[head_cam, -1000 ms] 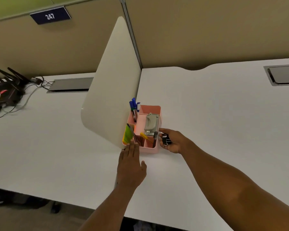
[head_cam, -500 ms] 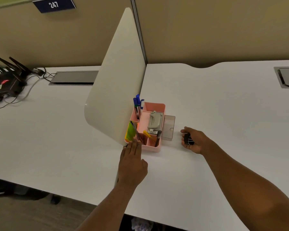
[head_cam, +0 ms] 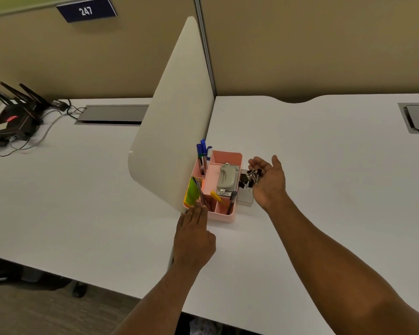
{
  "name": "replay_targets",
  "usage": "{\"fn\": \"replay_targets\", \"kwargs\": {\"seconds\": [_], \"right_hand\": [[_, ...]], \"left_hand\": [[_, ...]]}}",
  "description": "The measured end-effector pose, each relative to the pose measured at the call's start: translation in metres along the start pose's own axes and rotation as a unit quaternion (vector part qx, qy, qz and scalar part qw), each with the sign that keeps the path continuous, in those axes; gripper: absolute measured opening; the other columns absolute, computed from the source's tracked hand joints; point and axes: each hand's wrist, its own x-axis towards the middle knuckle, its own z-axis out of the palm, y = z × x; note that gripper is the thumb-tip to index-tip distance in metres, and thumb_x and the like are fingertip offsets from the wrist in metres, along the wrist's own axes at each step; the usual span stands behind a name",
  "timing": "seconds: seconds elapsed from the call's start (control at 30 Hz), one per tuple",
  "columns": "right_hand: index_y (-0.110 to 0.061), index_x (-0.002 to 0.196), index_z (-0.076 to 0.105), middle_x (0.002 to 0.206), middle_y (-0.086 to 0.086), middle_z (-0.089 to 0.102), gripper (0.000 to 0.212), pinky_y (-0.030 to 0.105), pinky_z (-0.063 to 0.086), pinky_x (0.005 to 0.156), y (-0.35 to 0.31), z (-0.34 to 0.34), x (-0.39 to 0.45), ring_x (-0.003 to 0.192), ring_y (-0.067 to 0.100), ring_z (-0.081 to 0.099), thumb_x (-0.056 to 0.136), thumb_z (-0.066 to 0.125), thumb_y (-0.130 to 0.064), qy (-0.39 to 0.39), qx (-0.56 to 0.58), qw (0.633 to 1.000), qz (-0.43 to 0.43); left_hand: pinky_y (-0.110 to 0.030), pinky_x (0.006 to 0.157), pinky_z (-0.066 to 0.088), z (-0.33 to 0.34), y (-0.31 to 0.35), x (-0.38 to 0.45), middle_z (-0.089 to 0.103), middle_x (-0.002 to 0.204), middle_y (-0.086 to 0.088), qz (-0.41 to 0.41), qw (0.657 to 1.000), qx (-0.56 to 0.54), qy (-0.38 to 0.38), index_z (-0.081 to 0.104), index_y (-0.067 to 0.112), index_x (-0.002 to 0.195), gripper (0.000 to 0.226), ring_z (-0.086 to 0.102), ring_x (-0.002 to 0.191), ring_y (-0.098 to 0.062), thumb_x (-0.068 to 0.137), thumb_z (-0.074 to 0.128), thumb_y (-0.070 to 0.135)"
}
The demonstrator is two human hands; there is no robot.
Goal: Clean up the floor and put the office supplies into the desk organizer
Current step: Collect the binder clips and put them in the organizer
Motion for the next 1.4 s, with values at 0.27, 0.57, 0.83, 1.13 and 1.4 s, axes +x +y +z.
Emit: {"fn": "replay_targets", "kwargs": {"seconds": [0.27,0.57,0.83,1.13,1.4], "right_hand": [[-0.008,0.117,0.062,0.121,0.010,0.067,0.052,0.026,0.039,0.105,0.001,-0.003,-0.007,0.115,0.018,0.060,0.103,0.029,-0.046,-0.008,-0.044,0.997,-0.068],[-0.021,0.087,0.061,0.092,-0.001,0.064,0.033,0.037,0.044,0.082,0.030,-0.030,-0.020,0.090,0.018,0.058,0.097,0.036,-0.039,0.144,-0.341,0.928,-0.046],[-0.024,0.139,0.045,0.143,0.004,0.051,0.051,0.042,0.040,0.107,0.049,-0.011,-0.032,0.129,0.023,0.050,0.102,0.023,-0.052,0.003,-0.425,0.904,-0.035],[-0.019,0.130,0.053,0.128,-0.002,0.060,0.049,0.043,0.039,0.109,0.058,-0.053,-0.065,0.120,0.019,0.056,0.101,0.030,-0.051,0.037,-0.423,0.903,-0.061],[-0.025,0.123,0.060,0.123,-0.004,0.062,0.030,0.042,0.042,0.108,0.072,-0.085,-0.117,0.117,0.018,0.057,0.100,0.043,-0.034,0.025,-0.450,0.891,-0.063]], "left_hand": [[-0.040,0.107,0.036,0.000,0.001,0.001,0.057,0.138,-0.012,-0.011,1.000,-0.002,-0.009,0.057,0.005,0.132,0.070,0.055,0.128,-0.027,0.069,0.077,0.025],[-0.040,0.107,0.038,-0.003,0.004,-0.002,0.052,0.142,-0.012,-0.013,0.999,-0.035,-0.024,0.054,0.004,0.136,0.075,0.052,0.131,-0.028,0.069,0.079,0.028],[-0.035,0.122,0.011,-0.003,-0.002,-0.001,0.012,0.161,-0.003,-0.004,0.998,-0.028,-0.063,0.017,0.013,0.153,0.074,0.013,0.150,-0.020,0.092,0.054,0.036],[-0.041,0.122,0.019,-0.003,-0.008,-0.002,0.014,0.162,-0.003,0.011,0.996,-0.050,-0.072,0.017,0.013,0.154,0.077,0.013,0.150,-0.021,0.089,0.054,0.028],[-0.037,0.120,0.015,-0.014,-0.015,-0.001,0.003,0.164,-0.004,0.039,0.992,-0.041,-0.110,0.011,0.014,0.155,0.074,0.006,0.151,-0.021,0.093,0.049,0.029]]}}
